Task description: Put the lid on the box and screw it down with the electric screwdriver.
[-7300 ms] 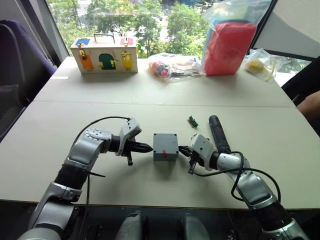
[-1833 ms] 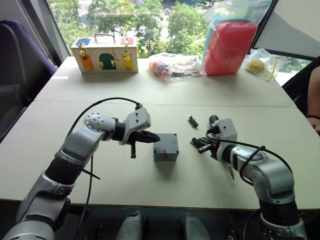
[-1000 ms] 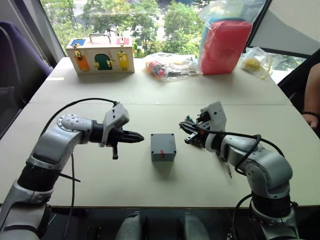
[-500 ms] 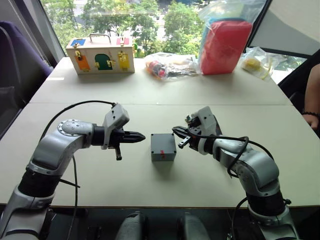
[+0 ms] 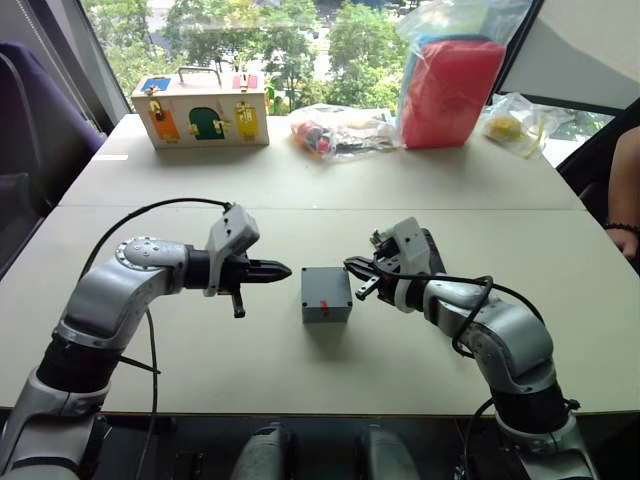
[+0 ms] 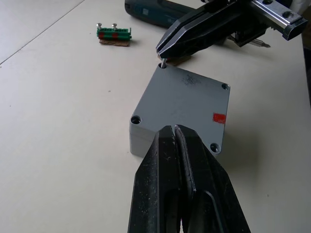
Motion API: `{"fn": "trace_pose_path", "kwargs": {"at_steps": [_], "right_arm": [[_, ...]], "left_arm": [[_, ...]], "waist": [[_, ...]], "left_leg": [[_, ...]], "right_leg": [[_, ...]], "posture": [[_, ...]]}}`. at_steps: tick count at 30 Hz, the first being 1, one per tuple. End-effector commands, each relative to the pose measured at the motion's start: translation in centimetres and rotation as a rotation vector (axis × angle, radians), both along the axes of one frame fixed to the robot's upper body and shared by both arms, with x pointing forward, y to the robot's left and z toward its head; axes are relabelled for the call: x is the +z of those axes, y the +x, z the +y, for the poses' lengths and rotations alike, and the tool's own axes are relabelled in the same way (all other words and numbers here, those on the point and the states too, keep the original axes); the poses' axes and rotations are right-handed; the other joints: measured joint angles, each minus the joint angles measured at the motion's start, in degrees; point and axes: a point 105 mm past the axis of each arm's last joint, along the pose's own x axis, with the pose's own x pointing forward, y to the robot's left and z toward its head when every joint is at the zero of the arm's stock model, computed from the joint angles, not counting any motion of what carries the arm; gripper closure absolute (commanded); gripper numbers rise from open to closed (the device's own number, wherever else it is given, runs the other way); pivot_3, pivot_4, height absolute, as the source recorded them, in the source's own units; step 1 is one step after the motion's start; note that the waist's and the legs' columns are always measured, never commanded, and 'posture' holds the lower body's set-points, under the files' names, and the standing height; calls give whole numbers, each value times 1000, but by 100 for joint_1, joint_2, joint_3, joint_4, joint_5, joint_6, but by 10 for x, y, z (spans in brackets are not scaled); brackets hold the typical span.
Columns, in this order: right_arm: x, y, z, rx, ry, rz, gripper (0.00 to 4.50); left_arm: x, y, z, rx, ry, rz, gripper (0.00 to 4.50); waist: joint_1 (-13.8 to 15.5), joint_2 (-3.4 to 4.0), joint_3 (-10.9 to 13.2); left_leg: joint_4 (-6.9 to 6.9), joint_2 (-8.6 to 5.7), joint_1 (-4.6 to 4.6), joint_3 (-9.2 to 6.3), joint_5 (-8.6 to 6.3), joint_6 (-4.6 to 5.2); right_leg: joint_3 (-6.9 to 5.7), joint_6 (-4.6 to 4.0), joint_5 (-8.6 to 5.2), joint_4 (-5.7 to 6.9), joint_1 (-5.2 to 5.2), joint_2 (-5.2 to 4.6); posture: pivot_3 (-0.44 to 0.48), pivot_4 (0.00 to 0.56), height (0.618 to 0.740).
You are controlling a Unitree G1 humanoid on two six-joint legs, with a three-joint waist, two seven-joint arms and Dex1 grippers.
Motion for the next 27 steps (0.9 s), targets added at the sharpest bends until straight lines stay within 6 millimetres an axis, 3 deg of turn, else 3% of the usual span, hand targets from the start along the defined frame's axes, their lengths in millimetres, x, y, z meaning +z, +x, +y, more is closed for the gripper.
{"fn": "trace_pose_path", "kwargs": {"at_steps": [1, 2, 3, 4, 9, 13, 16, 19, 22, 24, 27], "right_arm": [[5, 1, 3, 7, 7, -29, 4474], [5, 1, 3, 7, 8, -28, 4474], [5, 1, 3, 6, 8, -30, 3941], [6, 2, 3, 4, 8, -35, 3746], [14, 5, 1, -6, 18, -55, 1543], [29, 10, -10, -80, 74, -84, 1543], [56, 14, -31, -143, 172, -98, 1543], [70, 16, -64, -184, 78, -98, 1543], [70, 19, -104, -258, -44, -12, 872], [75, 18, -121, -274, -82, 46, 155], [66, 9, -141, -290, -157, 243, 18]], "left_arm": [[14, -3, -8, -33, -12, -52, 4500], [15, -3, -8, -34, -14, -53, 4500], [16, -3, -9, -36, -17, -53, 4500], [16, -3, -9, -38, -19, -53, 4500], [18, -2, -11, -39, -27, -55, 4500], [23, -4, -16, -55, -49, -68, 4500], [29, -11, -21, -110, -52, -70, 4500], [36, -17, -24, -176, -44, -77, 4500], [38, -20, -27, -256, 19, -105, 4500], [40, -25, -29, -323, 48, -113, 4500], [42, -31, -31, -399, 67, -127, 4500]], "waist": [[-1, 0, 0], [-3, 0, 0], [-3, 0, 0], [-3, 0, 0], [-3, 0, 0], [3, 0, 0], [4, 1, 1], [21, 3, 2], [13, 3, 3], [0, 4, 4], [-41, 22, 15]], "left_leg": [[-1, 0, 0, 0, 1, -1], [-1, 0, 0, 0, 1, -1], [-1, 0, 0, 0, 1, -1], [-1, 0, 0, 0, 1, -1], [-1, 0, 0, 0, 1, -1], [-1, -1, 0, 0, 1, -1], [-1, 0, 0, 0, 2, -3], [-2, -2, 0, 0, 2, -2], [-3, -6, 1, 0, 1, 0], [-3, -6, 2, 1, 1, 0], [-10, -4, 3, 3, 1, 1]], "right_leg": [[0, 0, 0, 0, -1, 0], [0, -1, 0, 0, 0, 0], [0, -1, 0, 1, 0, 1], [0, -1, 0, 1, 0, 1], [0, -1, 0, 1, 0, 2], [0, 0, 0, 1, 0, 2], [0, 0, 0, 3, -1, 3], [-2, 0, 0, 0, 1, 2], [-3, -1, 0, -7, 5, -4], [-3, -3, -2, -8, 6, -4], [-1, -14, -8, -8, 3, -4]], "posture": [[0, 150, 740], [0, 150, 740], [0, 150, 740], [0, 150, 740], [0, 150, 740], [0, 150, 740], [0, 150, 740], [0, 150, 740], [0, 150, 740], [0, 150, 740], [0, 150, 740]]}}
